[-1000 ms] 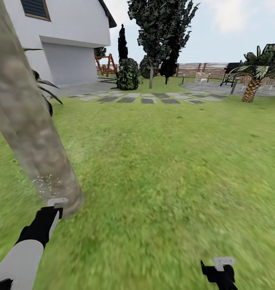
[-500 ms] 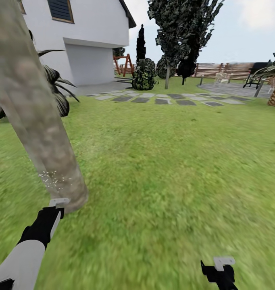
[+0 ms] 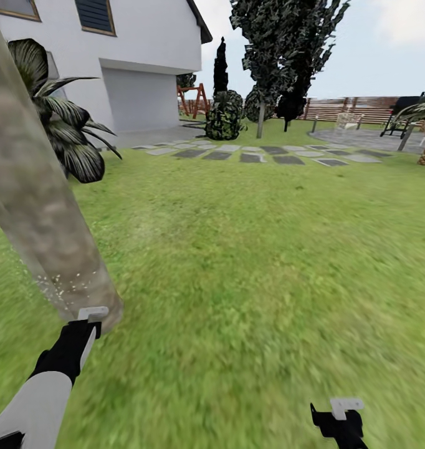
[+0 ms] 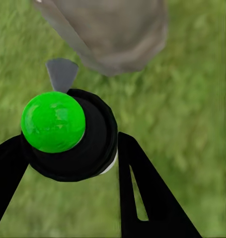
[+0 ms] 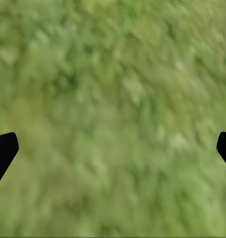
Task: In the garden, pick up the pesticide atomizer on the floor and spray pesticide onto both trees until each tree trunk is fully covered.
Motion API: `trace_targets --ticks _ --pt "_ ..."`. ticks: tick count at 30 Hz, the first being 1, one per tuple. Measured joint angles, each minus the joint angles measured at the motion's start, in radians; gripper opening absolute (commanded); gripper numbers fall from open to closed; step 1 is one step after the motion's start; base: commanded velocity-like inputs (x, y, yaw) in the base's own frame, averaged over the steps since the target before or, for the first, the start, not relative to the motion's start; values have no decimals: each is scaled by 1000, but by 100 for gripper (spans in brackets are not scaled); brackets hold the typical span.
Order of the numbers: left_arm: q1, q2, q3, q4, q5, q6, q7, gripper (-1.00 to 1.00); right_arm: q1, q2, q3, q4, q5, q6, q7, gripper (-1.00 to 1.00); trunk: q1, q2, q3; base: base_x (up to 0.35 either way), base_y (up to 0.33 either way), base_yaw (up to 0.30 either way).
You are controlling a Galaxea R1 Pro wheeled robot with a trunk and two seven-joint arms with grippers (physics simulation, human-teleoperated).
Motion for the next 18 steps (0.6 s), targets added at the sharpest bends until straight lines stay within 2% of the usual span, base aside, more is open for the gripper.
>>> trace_targets --ticks 18 --pt "2 9 0 1 -6 0 2 -100 0 1 0 0 0 0 0 100 0 0 0 190 -232 272"
